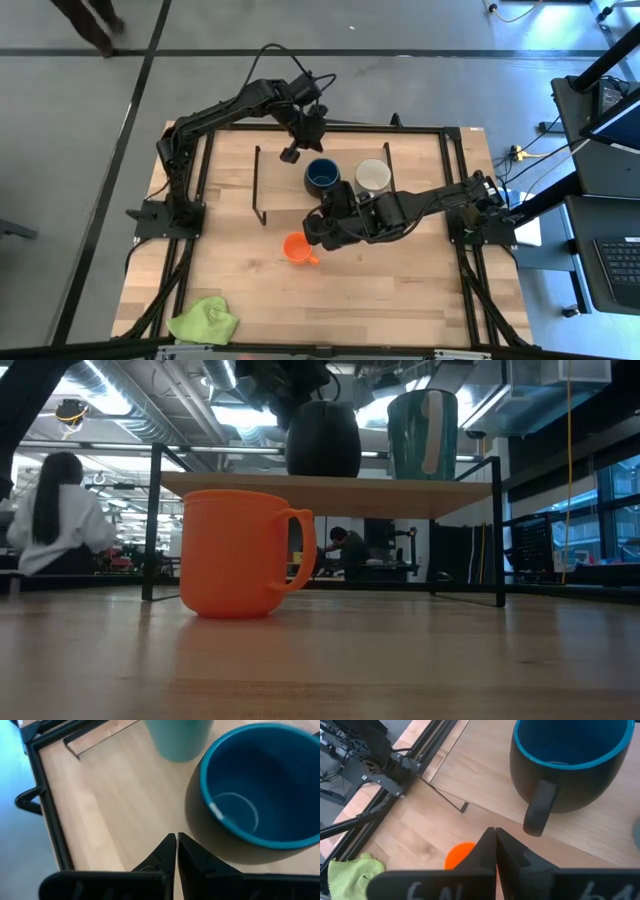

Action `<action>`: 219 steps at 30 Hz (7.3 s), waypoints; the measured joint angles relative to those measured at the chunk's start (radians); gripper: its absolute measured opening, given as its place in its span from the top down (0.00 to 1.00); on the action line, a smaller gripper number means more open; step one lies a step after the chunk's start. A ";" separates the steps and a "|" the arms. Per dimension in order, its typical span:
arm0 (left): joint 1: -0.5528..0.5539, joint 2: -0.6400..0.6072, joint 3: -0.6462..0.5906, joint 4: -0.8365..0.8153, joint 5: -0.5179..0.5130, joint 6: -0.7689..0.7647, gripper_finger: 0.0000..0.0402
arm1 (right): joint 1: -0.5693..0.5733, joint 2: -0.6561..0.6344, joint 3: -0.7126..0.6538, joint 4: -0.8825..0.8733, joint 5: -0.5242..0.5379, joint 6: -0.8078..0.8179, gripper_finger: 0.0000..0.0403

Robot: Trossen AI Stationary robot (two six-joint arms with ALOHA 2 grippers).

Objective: Stack small to large cups/mugs on shelf
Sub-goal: Put the blue mug on the shelf, then put the orange mug on the shelf

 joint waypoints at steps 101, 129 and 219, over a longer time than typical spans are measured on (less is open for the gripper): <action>-0.801 -1.081 -0.983 -0.004 -0.430 -1.565 0.80 | 0.146 -0.171 0.000 0.250 0.169 -0.489 0.54; -1.017 -0.532 -0.909 0.404 -0.644 -0.795 0.80 | 0.281 -0.166 0.000 0.237 0.250 -0.275 0.54; -0.915 -0.300 -0.901 0.492 -0.623 -0.450 0.99 | 0.345 -0.154 0.000 0.044 0.313 -0.054 0.54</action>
